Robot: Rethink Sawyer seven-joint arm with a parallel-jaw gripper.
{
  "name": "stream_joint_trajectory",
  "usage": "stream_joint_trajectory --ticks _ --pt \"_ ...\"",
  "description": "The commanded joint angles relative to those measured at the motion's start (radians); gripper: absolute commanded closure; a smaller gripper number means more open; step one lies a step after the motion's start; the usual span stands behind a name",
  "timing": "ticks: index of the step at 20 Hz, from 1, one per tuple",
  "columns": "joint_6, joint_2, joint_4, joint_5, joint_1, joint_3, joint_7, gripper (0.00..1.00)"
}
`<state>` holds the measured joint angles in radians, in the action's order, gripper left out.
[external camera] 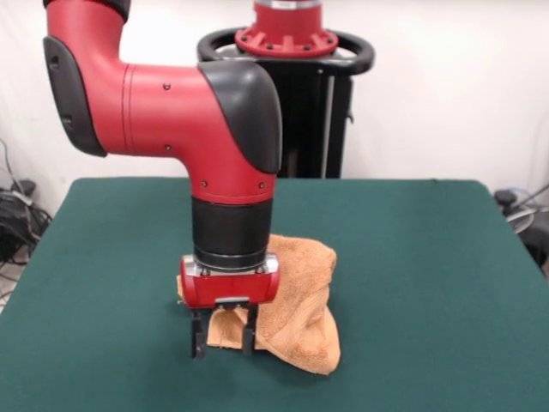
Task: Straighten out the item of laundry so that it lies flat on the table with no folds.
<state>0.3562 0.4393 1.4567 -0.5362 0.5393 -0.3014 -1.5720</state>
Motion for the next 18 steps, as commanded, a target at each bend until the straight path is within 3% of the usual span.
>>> stream_joint_trajectory --ticks 1,10,18 --pt "0.107 -0.003 0.003 -0.012 0.030 -0.033 0.050 0.00" --pt "0.118 0.018 0.043 -0.018 0.044 -0.037 0.059 0.00" --pt "0.076 -0.047 0.084 -0.027 0.043 -0.028 0.024 0.00"
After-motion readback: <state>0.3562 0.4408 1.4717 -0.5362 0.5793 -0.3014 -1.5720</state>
